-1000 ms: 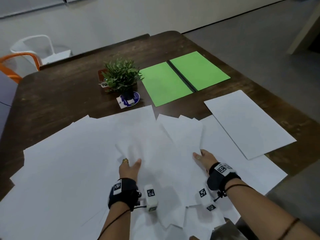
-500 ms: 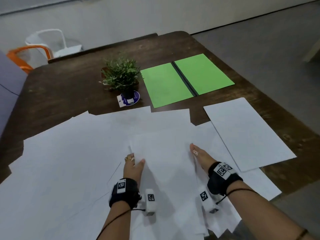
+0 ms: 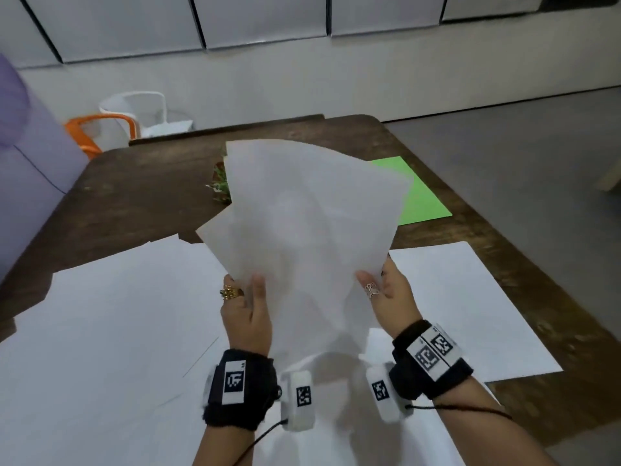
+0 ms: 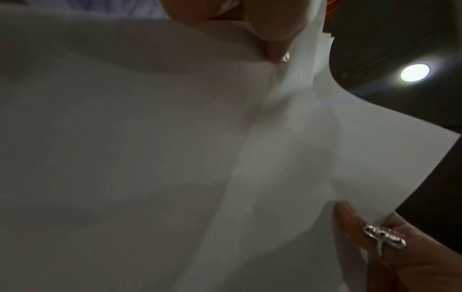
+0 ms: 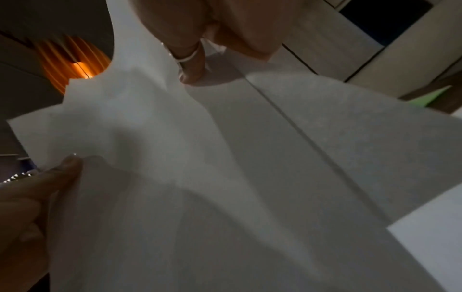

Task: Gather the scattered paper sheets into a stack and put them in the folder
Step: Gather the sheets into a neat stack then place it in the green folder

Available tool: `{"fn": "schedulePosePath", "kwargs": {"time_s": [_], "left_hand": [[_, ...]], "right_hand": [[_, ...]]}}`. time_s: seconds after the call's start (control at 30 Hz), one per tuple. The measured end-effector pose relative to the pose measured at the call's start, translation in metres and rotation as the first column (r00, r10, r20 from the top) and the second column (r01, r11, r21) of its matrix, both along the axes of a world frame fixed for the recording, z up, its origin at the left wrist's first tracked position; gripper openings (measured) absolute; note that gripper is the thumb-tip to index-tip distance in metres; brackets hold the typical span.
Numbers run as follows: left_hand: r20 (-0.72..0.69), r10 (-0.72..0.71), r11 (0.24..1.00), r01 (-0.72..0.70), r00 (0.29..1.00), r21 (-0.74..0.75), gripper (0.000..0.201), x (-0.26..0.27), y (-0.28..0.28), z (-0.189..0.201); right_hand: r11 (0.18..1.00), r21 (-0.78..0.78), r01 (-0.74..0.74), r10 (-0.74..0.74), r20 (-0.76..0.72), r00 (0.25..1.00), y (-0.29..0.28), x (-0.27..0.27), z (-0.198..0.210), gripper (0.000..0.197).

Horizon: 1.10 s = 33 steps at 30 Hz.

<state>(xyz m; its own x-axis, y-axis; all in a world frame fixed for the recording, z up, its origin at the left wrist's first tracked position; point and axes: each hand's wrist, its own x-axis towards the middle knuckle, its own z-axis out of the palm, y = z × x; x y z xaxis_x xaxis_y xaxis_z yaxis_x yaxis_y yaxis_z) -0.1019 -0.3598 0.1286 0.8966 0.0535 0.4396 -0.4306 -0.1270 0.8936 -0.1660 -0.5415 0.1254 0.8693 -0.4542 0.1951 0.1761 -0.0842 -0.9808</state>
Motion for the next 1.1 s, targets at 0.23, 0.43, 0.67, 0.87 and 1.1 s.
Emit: {"fn": "schedulePosePath", "kwargs": {"time_s": [0.23, 0.43, 0.67, 0.87, 1.1], "left_hand": [[0.120, -0.029, 1.000, 0.030, 0.992, -0.003, 0.047, -0.014, 0.002, 0.008], [-0.075, -0.054, 0.997, 0.050, 0.996, -0.052, 0.052, -0.002, 0.004, -0.009], [0.037, 0.038, 0.998, -0.040, 0.999, 0.042, 0.030, -0.003, -0.001, 0.010], [-0.027, 0.072, 0.993, -0.070, 0.997, 0.094, 0.036, -0.003, -0.002, -0.013], [0.066, 0.145, 0.985, -0.150, 0.987, 0.087, 0.032, -0.003, -0.008, -0.006]], "right_hand": [[0.999, -0.030, -0.043, 0.046, 0.115, 0.992, -0.015, -0.018, 0.015, 0.063], [0.998, 0.029, -0.050, 0.051, -0.025, 0.998, -0.022, -0.006, 0.003, 0.056], [0.988, 0.148, -0.044, 0.043, 0.013, 0.999, -0.019, 0.008, 0.013, 0.037], [0.995, 0.057, -0.084, 0.089, -0.079, 0.993, -0.012, 0.007, -0.012, 0.059], [0.998, 0.024, -0.059, 0.060, -0.021, 0.998, -0.014, 0.010, -0.005, 0.062]]}}
